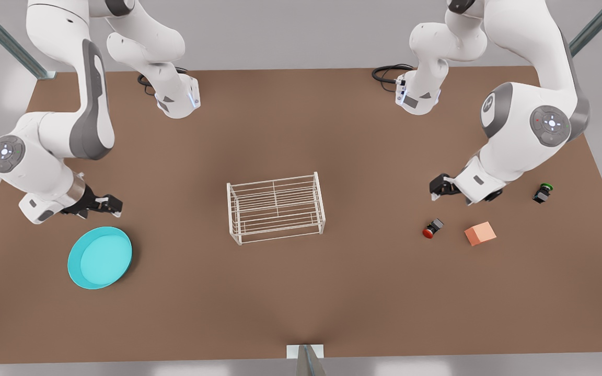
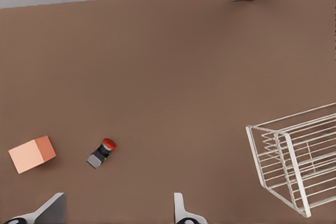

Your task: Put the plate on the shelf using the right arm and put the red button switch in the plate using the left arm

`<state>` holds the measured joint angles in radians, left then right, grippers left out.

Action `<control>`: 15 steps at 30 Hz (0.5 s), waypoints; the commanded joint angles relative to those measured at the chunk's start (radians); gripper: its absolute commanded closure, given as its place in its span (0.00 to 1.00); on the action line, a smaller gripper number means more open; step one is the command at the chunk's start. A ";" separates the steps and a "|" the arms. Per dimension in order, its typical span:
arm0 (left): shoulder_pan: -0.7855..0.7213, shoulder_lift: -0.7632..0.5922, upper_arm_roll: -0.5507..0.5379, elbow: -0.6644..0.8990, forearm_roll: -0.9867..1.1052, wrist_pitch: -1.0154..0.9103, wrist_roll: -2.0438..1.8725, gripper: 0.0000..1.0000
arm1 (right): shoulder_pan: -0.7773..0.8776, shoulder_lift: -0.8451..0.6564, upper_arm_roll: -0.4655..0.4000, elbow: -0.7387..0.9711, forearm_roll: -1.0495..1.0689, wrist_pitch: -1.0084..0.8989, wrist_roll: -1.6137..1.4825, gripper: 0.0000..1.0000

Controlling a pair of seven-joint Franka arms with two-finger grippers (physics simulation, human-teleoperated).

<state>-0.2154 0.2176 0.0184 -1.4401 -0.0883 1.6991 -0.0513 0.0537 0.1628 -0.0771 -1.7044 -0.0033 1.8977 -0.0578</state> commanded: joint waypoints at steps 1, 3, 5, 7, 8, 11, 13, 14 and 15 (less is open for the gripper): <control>-0.001 -0.003 0.000 0.001 -0.001 0.014 0.013 0.00 | 0.002 0.003 0.000 0.005 -0.030 -0.014 -0.007 0.00; -0.001 -0.001 0.001 0.000 0.036 0.013 0.013 0.00 | -0.023 0.063 -0.006 0.044 -0.035 -0.003 -0.048 0.00; -0.001 -0.006 0.001 -0.033 0.032 0.010 0.025 0.00 | -0.124 0.291 -0.006 0.267 -0.006 -0.012 -0.218 0.00; 0.016 0.014 0.003 -0.036 0.056 0.021 0.043 0.00 | -0.198 0.428 -0.003 0.382 0.091 0.001 -0.342 0.00; 0.021 0.017 0.001 -0.046 0.056 -0.001 0.133 0.00 | -0.225 0.534 -0.003 0.499 0.108 0.003 -0.419 0.00; 0.057 0.016 0.006 -0.048 0.045 -0.002 0.220 0.00 | -0.272 0.612 0.000 0.509 0.189 0.104 -0.527 0.00; 0.073 0.011 0.006 -0.048 0.042 -0.032 0.214 0.00 | -0.293 0.656 0.005 0.529 0.187 0.139 -0.658 0.00; 0.074 0.009 0.006 -0.048 0.042 -0.033 0.214 0.00 | -0.293 0.672 0.002 0.529 0.183 0.132 -0.692 0.00; 0.077 0.009 0.008 -0.049 0.042 -0.052 0.214 0.00 | -0.295 0.693 -0.006 0.531 0.181 0.132 -0.731 0.00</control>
<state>-0.1377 0.2283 0.0252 -1.4890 -0.0462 1.6814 0.0242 -0.2416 0.8458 -0.0791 -1.1768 0.1568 1.9791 -0.3126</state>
